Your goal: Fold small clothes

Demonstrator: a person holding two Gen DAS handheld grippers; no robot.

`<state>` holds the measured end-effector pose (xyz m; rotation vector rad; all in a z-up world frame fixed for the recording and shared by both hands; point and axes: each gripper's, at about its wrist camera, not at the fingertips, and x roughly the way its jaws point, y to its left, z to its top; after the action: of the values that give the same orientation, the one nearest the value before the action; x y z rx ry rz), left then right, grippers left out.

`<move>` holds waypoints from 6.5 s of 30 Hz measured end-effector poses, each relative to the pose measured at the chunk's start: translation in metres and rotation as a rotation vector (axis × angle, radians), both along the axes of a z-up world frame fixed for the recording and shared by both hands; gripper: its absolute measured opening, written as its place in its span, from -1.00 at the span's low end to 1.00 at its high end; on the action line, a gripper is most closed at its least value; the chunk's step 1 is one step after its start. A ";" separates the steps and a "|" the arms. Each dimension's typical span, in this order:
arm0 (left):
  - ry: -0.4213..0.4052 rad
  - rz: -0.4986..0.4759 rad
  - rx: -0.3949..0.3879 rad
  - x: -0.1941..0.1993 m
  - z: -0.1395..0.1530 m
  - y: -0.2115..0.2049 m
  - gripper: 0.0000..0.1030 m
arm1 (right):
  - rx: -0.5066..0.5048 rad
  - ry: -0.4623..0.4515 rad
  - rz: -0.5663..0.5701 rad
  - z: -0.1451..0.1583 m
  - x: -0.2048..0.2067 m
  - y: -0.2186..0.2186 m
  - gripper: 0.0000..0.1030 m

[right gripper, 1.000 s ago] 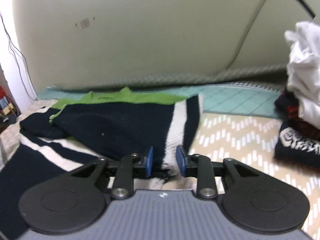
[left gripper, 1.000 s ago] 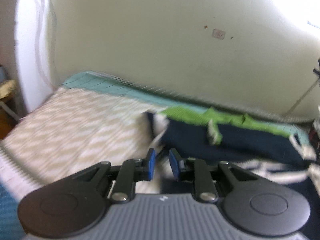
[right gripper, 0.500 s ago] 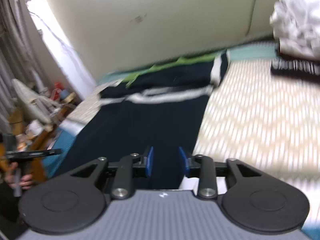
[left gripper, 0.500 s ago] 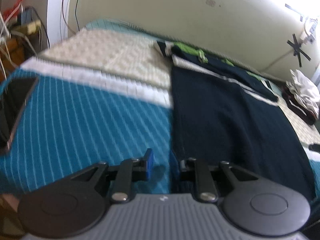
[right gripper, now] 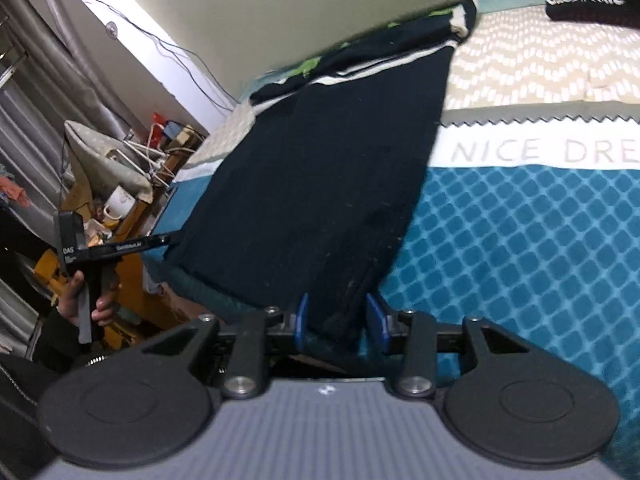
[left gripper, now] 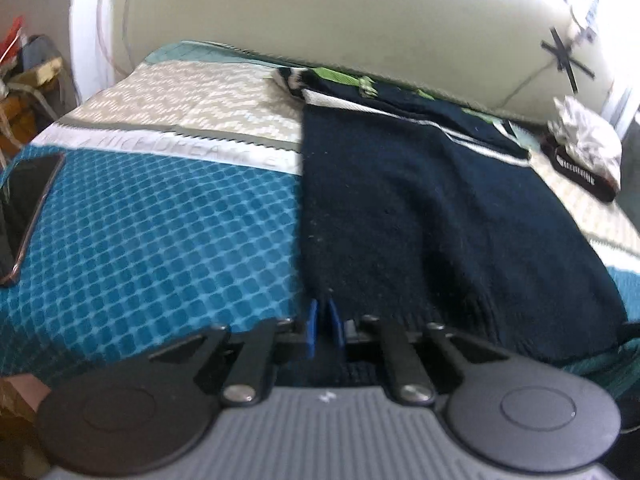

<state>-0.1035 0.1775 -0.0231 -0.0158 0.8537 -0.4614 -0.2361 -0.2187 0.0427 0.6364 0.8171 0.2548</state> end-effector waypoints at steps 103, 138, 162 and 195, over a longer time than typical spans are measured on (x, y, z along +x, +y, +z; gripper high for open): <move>0.036 -0.112 0.154 0.436 0.010 -0.263 -0.37 | -0.286 -0.001 0.025 0.005 0.490 -0.104 -0.06; -0.228 -0.150 -0.140 0.176 0.079 -0.141 -0.83 | -0.489 -0.348 0.014 0.081 0.245 0.037 -0.82; -0.226 -0.126 -0.129 0.121 0.046 -0.122 -0.83 | -0.530 -0.377 -0.020 0.044 0.192 0.061 -0.82; -0.201 -0.107 -0.116 0.117 0.039 -0.107 -0.83 | -0.565 -0.410 0.025 0.044 0.177 0.072 -0.82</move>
<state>0.0131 0.0707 0.0154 -0.0297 0.6313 -0.6020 -0.0587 -0.1469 0.0868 0.0351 0.4650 0.1566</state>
